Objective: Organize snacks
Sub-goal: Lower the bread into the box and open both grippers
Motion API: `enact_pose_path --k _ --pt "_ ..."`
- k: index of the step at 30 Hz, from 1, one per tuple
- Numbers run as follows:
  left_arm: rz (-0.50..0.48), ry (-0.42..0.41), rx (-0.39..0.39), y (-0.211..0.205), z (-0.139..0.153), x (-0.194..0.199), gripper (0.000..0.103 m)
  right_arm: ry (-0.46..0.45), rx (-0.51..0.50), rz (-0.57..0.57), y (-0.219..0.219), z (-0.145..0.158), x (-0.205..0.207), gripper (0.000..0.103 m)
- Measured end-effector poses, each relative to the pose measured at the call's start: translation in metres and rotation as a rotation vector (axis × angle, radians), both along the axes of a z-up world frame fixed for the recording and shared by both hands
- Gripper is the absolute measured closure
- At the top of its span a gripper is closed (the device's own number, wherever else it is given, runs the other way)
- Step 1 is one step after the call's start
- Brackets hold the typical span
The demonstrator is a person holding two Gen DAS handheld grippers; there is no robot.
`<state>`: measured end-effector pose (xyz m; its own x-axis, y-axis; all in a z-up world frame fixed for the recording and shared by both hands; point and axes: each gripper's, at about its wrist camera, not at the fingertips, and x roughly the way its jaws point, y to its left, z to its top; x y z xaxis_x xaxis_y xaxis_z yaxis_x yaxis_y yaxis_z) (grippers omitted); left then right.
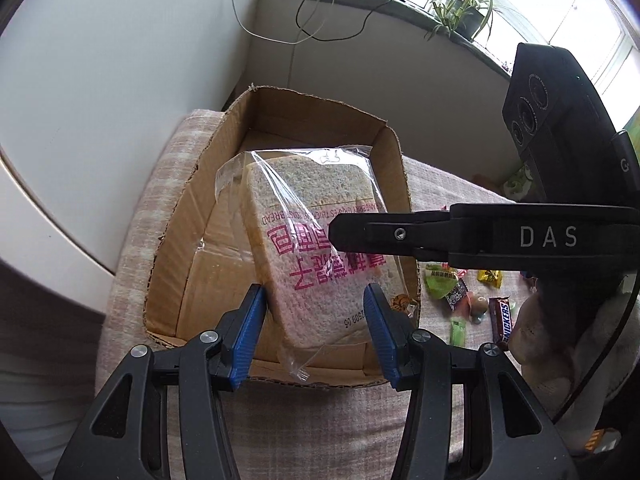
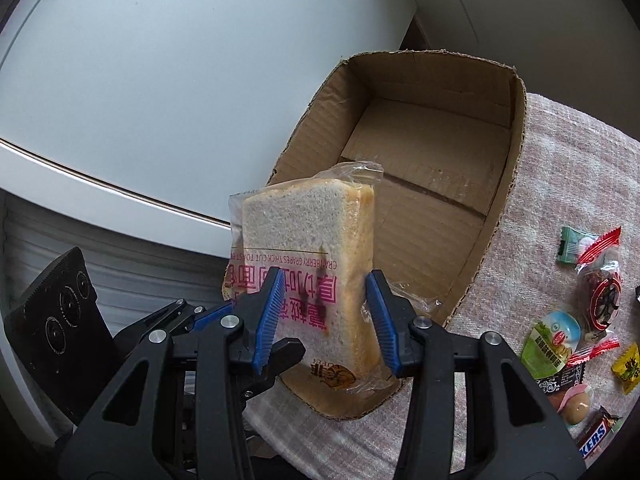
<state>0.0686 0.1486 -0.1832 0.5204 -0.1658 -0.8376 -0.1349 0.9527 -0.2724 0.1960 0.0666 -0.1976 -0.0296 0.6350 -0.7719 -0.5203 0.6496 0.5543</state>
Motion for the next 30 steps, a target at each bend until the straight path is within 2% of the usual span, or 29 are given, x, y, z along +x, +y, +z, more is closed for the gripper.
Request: enact_pose_path --k 4,16,21,24,26,30 --pt "-0.001 0.009 0.027 -0.001 -0.001 0.004 0.056 -0.027 -0.049 0.001 0.001 -0.004 0.005 0.057" --pt "0.007 0.004 0.048 0.0 0.005 0.002 0.057 -0.052 -0.03 -0.009 -0.012 0.008 0.002 0.057" --pt "0.017 -0.018 0.062 -0.003 0.017 -0.007 0.057 -0.098 -0.033 -0.014 -0.03 0.02 -0.004 0.057" --pt "0.012 -0.036 0.062 -0.009 0.024 -0.011 0.057 -0.143 -0.035 -0.033 -0.05 0.031 -0.008 0.049" --pt "-0.004 -0.044 0.071 -0.017 0.028 -0.014 0.057 -0.182 -0.04 -0.05 -0.068 0.038 -0.011 0.038" --pt "-0.052 -0.068 0.087 -0.039 0.035 -0.018 0.057 -0.25 -0.068 -0.092 -0.113 0.048 -0.018 0.032"
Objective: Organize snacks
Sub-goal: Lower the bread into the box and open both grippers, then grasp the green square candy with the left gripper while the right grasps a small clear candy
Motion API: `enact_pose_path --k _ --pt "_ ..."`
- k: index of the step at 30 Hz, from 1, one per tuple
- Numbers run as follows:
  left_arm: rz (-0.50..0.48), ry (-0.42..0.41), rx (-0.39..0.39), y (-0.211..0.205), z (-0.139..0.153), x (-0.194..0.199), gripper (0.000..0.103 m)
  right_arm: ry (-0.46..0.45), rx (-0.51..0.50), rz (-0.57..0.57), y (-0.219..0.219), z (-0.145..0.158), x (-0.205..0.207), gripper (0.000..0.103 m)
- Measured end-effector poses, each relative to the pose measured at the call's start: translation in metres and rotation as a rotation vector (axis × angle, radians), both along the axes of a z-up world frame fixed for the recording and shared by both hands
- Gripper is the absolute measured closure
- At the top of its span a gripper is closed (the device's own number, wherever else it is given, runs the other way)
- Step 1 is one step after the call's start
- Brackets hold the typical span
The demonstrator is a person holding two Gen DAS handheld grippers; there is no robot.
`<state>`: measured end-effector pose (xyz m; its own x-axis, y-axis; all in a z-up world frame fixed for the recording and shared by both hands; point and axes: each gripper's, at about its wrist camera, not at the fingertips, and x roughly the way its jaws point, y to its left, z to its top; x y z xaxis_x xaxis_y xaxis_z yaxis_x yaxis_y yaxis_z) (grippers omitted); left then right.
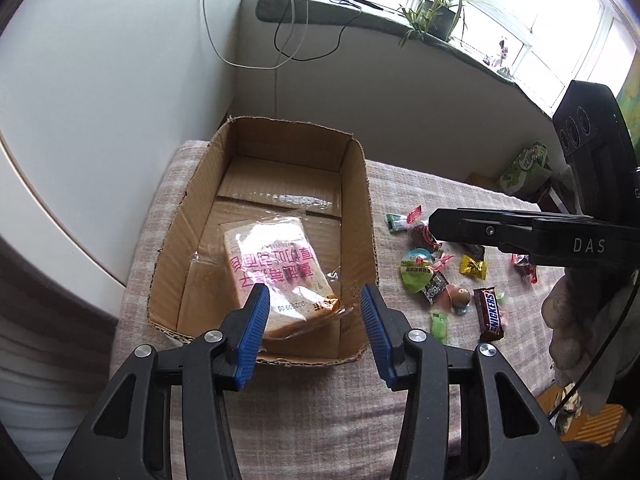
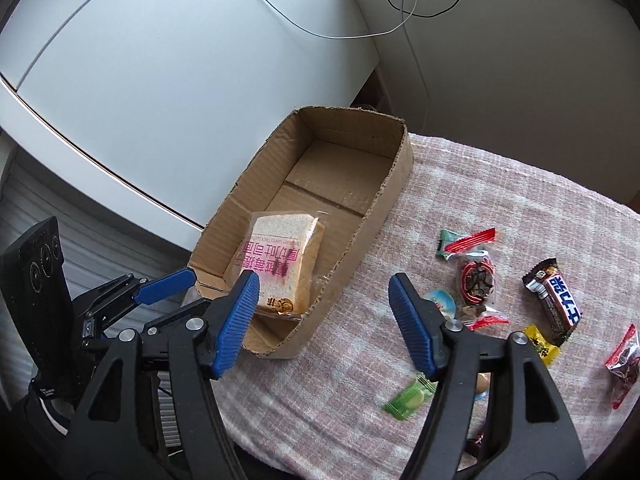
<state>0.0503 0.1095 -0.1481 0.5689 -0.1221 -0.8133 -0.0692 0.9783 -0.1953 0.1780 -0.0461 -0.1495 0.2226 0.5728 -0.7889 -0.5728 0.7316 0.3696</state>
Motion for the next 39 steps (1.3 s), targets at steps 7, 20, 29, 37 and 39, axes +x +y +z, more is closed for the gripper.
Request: enact_pose_path --k 7,20,29,37,39 --pt "-0.111 -0.011 0.007 -0.045 0.004 0.0 0.057 -0.079 -0.142 -0.109 -0.09 -0.008 -0.013 0.031" --pt "-0.277 0.115 -0.049 -0.129 -0.044 0.008 0.057 -0.029 -0.319 -0.169 -0.171 -0.056 -0.029 0.042" --pt "-0.281 0.172 -0.061 -0.145 -0.072 0.015 0.066 -0.008 -0.338 -0.135 -0.157 -0.087 -0.029 0.058" --pt "-0.276 0.187 -0.058 -0.145 -0.082 0.023 0.069 0.011 -0.335 -0.149 -0.148 -0.107 -0.016 0.059" --pt "-0.279 0.192 -0.062 -0.146 -0.085 0.025 0.069 0.009 -0.346 -0.146 -0.145 -0.111 -0.015 0.059"
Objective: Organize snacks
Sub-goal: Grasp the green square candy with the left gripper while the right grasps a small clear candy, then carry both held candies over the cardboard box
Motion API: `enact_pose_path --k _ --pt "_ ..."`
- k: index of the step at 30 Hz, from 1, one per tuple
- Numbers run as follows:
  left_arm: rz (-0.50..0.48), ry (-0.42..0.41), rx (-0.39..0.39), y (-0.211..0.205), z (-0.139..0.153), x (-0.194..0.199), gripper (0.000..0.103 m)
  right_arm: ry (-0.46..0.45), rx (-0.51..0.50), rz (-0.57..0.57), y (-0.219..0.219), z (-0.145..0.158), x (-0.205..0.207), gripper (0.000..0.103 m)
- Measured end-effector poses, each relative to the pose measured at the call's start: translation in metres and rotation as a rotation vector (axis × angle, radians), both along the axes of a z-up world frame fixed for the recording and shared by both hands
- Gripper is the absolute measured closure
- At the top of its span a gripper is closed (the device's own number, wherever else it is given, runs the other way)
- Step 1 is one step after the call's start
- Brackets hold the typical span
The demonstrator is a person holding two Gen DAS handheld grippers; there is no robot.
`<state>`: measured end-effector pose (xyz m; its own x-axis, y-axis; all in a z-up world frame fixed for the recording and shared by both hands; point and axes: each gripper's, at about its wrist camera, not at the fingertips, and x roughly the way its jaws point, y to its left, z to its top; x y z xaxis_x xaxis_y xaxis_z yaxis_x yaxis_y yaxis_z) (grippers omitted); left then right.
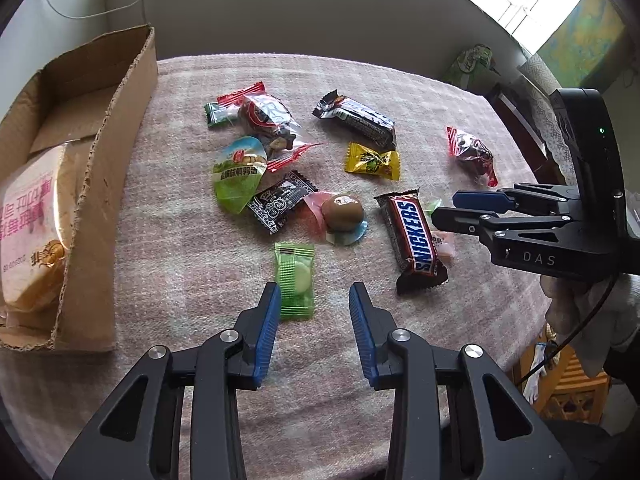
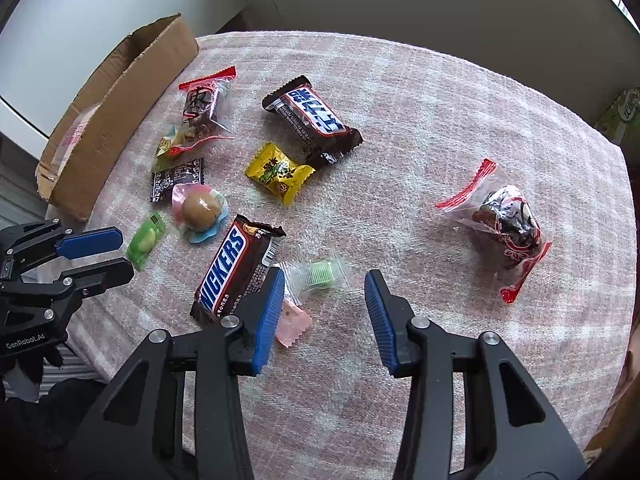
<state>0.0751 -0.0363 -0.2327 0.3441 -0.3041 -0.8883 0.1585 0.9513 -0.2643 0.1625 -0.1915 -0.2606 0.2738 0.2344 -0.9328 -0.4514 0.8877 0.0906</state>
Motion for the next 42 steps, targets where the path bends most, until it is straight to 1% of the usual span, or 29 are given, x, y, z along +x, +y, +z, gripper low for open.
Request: enact_pose_path --k 4,7,10,13,15,16,17,19,22,26,32,42 --pt "-0.011 0.002 0.034 -0.005 -0.005 0.004 0.069 -0.002 -0.006 -0.002 0.0 -0.005 0.001 0.063" --pt "-0.011 0.008 0.059 -0.007 -0.01 0.007 0.069 -0.005 -0.002 -0.006 -0.001 -0.005 0.002 0.063" --pt "-0.005 0.01 0.067 -0.006 -0.013 0.008 0.071 -0.006 0.003 -0.007 -0.003 -0.004 0.004 0.063" --pt "0.01 0.0 0.048 -0.004 -0.013 0.008 0.071 -0.01 -0.005 0.001 -0.001 -0.005 0.005 0.063" --pt "0.006 -0.008 0.056 -0.005 -0.014 0.009 0.072 -0.02 -0.014 0.009 0.0 -0.006 0.004 0.064" --pt "0.004 -0.017 0.075 -0.005 -0.015 0.008 0.079 -0.026 -0.02 0.012 0.001 -0.006 0.004 0.066" --pt "0.004 -0.025 0.089 -0.006 -0.015 0.008 0.082 -0.03 -0.021 0.012 0.001 -0.005 0.004 0.071" --pt "0.009 -0.037 0.087 -0.005 -0.015 0.008 0.082 -0.031 -0.016 0.01 0.001 -0.005 0.005 0.075" --pt "0.006 -0.055 0.097 -0.007 -0.015 0.008 0.083 -0.032 -0.017 0.012 0.001 -0.005 0.005 0.077" --pt "0.02 -0.061 0.076 -0.005 -0.015 0.007 0.084 -0.038 -0.017 0.005 0.0 -0.003 0.004 0.079" --pt "0.038 -0.07 0.046 0.002 -0.008 0.003 0.084 -0.043 0.004 -0.016 -0.005 0.003 0.0 0.079" --pt "0.064 -0.109 0.002 0.013 0.016 0.0 0.084 -0.082 0.049 -0.03 -0.009 0.034 0.001 0.079"
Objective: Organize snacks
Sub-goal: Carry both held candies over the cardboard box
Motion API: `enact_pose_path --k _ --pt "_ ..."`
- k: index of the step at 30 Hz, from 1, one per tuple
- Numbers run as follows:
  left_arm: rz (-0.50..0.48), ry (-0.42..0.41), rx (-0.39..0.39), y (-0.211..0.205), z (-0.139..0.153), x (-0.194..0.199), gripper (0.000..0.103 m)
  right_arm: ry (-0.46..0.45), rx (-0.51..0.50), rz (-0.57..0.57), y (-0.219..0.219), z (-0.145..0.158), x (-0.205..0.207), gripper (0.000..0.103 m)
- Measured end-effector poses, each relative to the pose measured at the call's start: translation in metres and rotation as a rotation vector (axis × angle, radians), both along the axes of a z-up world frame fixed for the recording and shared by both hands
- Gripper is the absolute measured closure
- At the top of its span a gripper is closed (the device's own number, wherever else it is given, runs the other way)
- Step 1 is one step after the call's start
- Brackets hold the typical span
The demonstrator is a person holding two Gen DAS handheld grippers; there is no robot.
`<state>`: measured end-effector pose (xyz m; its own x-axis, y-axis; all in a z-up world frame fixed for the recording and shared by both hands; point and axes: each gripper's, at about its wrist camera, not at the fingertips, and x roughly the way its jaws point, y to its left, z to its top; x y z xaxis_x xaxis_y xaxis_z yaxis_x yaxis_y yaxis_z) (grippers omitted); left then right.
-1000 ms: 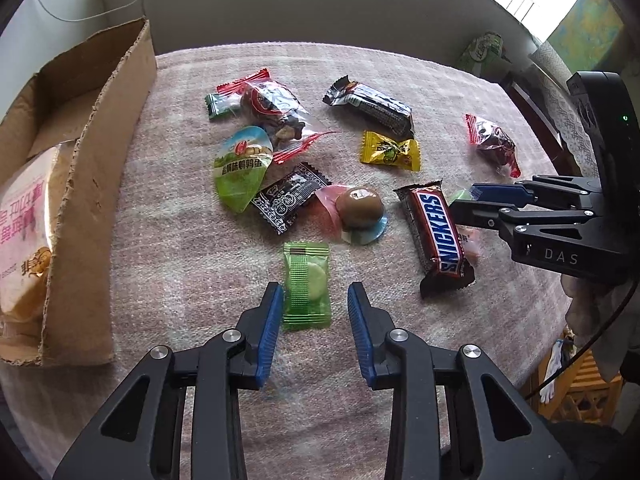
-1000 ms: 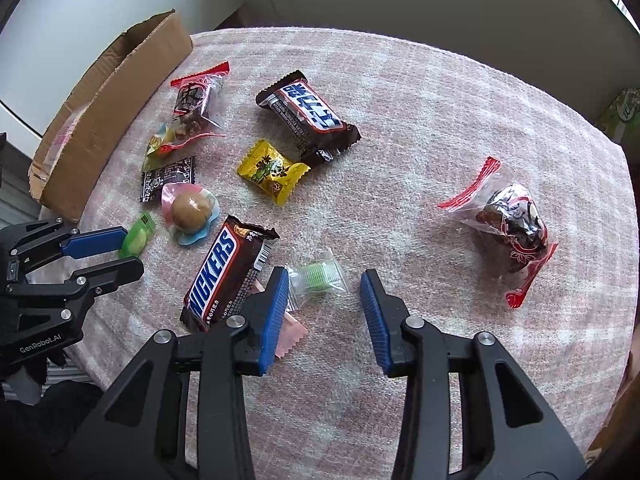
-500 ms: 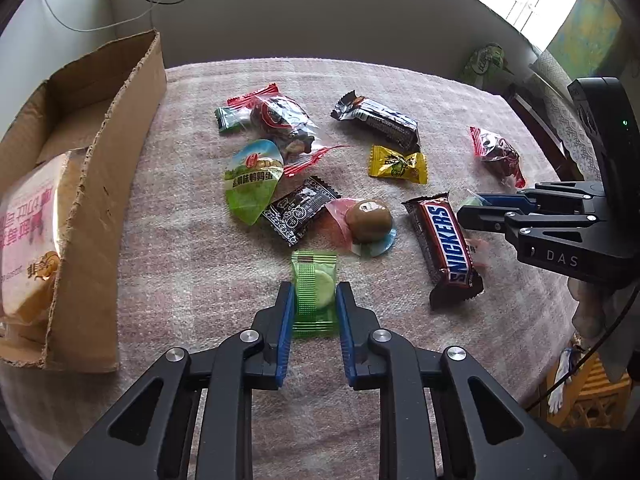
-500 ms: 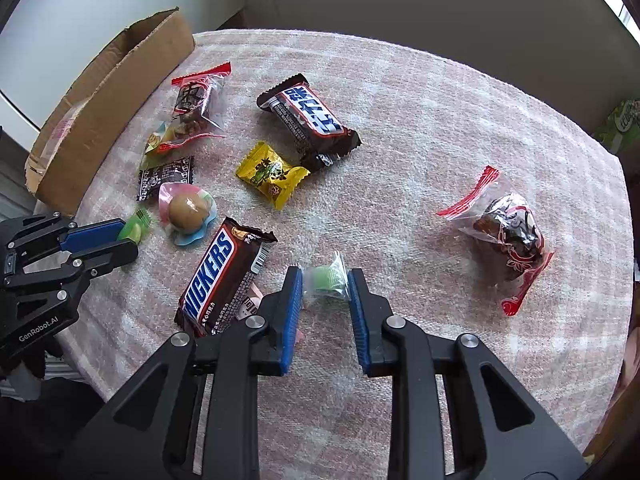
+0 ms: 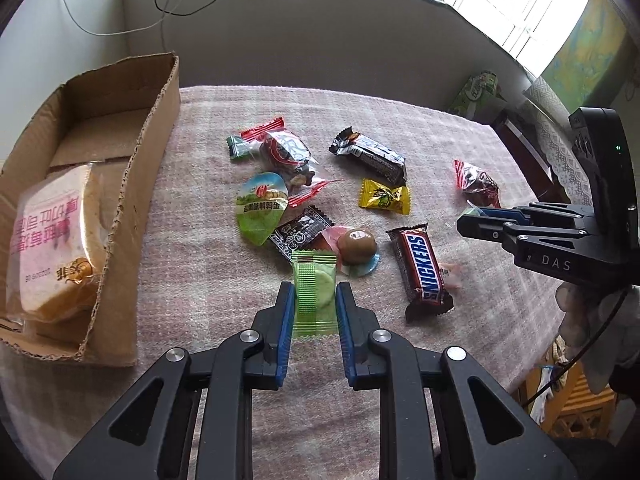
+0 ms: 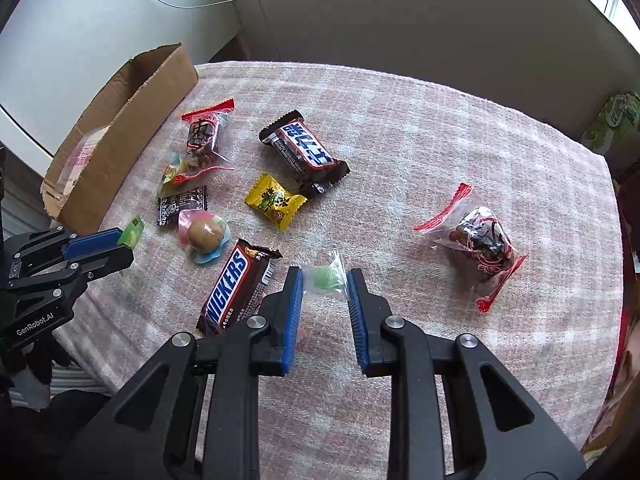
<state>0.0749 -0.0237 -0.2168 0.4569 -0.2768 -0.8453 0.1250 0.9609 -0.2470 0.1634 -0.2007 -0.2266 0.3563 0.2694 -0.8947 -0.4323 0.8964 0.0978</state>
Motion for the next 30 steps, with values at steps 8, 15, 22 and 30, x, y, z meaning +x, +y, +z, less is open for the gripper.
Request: enact_pose_path --k 8,15,22,30 --pt "0.056 -0.056 -0.023 0.027 0.028 0.011 0.084 -0.05 0.048 0.052 0.029 0.037 0.011 0.079" --pt "0.143 -0.088 -0.025 0.069 0.043 0.026 0.084 -0.089 0.081 0.121 0.078 0.062 0.026 0.079" --pt "0.217 -0.102 -0.013 0.108 0.05 0.04 0.084 -0.12 0.091 0.207 0.135 0.077 0.041 0.079" --pt "0.269 -0.094 -0.012 0.138 0.048 0.058 0.084 -0.111 0.114 0.273 0.19 0.081 0.055 0.079"
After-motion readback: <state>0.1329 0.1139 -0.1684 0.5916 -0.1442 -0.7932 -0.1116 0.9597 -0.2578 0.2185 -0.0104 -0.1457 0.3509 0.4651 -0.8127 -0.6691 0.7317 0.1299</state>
